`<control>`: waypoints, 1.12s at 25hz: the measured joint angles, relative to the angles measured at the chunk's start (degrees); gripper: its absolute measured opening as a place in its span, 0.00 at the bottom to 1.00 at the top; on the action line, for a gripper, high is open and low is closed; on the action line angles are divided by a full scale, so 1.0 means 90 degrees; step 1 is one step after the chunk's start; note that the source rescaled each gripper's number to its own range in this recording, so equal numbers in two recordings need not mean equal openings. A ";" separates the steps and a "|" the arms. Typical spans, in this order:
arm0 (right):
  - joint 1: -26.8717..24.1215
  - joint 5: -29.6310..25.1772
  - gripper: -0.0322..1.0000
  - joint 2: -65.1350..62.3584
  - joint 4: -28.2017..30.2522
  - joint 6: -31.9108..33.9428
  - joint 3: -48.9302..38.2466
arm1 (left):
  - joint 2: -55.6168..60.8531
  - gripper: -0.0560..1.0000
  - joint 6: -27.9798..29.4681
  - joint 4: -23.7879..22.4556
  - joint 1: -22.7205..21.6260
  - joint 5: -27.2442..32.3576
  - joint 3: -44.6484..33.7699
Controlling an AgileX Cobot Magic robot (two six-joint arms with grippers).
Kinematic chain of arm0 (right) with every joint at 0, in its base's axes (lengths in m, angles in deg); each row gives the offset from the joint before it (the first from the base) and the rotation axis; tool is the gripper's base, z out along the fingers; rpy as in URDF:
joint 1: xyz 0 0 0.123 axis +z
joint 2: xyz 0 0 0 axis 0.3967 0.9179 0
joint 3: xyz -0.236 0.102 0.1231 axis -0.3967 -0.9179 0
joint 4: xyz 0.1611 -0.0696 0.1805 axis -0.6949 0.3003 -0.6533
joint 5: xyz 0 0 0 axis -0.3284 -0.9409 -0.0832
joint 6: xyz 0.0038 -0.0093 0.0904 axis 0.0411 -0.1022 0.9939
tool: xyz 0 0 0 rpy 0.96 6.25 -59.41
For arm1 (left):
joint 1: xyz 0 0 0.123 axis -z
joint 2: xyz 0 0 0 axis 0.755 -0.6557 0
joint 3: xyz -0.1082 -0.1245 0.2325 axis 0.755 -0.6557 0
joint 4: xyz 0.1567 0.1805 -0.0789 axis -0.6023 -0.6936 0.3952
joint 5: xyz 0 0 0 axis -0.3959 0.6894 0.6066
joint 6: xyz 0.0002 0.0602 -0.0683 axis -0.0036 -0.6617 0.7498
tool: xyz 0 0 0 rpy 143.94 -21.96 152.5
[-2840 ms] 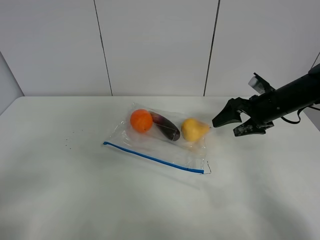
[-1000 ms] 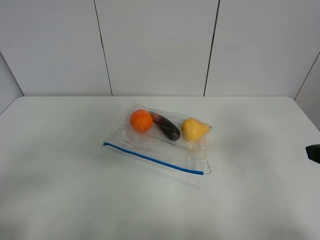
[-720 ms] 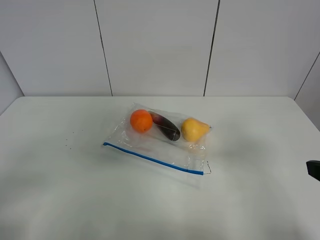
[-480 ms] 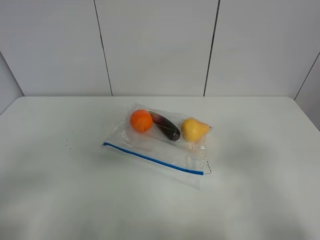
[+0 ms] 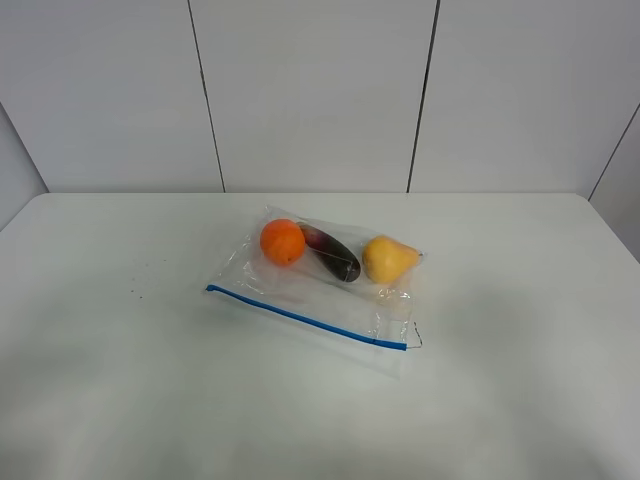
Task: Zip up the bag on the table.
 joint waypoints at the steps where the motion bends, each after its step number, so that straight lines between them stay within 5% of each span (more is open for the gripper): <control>1: 0.0000 0.0000 1.00 0.0000 0.0014 0.0038 0.0000 | 0.0000 0.89 0.0000 -0.0005 0.0000 0.0000 0.0000; 9: 0.0000 0.0011 1.00 0.0000 0.0627 0.0340 -0.0142 | 0.0000 0.89 0.0000 -0.0005 0.0000 0.0000 0.0000; 28: 0.0000 -0.0080 1.00 0.0000 0.0749 0.0549 -0.0497 | 0.0000 0.89 0.0000 -0.0005 0.0000 0.0000 0.0000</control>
